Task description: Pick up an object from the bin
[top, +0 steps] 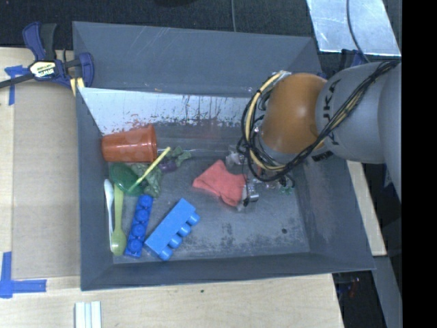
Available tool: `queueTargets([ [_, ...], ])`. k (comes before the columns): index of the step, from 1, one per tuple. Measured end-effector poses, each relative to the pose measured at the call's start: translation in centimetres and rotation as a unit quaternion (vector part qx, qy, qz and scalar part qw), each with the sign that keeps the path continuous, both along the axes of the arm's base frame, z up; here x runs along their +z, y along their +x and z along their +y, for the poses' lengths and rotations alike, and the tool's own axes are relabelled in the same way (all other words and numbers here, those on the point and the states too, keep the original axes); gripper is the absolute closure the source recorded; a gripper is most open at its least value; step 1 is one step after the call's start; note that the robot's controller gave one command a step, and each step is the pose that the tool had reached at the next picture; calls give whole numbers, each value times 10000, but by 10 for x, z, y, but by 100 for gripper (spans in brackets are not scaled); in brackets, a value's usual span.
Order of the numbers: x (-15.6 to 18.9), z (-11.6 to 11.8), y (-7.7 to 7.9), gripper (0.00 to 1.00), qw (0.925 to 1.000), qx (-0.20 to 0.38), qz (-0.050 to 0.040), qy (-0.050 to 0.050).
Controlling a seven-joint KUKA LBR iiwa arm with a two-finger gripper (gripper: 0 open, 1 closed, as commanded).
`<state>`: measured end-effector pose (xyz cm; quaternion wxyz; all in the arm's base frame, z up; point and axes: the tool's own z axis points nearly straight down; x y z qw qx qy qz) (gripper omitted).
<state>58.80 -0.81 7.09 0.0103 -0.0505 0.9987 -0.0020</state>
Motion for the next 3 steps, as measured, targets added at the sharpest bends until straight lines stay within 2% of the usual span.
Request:
queueTargets([
  [1, 0, 5, 36, 0, 10000, 84, 12, -2],
  [2, 0, 0, -10, 0, 9941, -1080, -14, 24],
  [3, -1, 11, -9, 0, 9962, -875, 0, 12],
])
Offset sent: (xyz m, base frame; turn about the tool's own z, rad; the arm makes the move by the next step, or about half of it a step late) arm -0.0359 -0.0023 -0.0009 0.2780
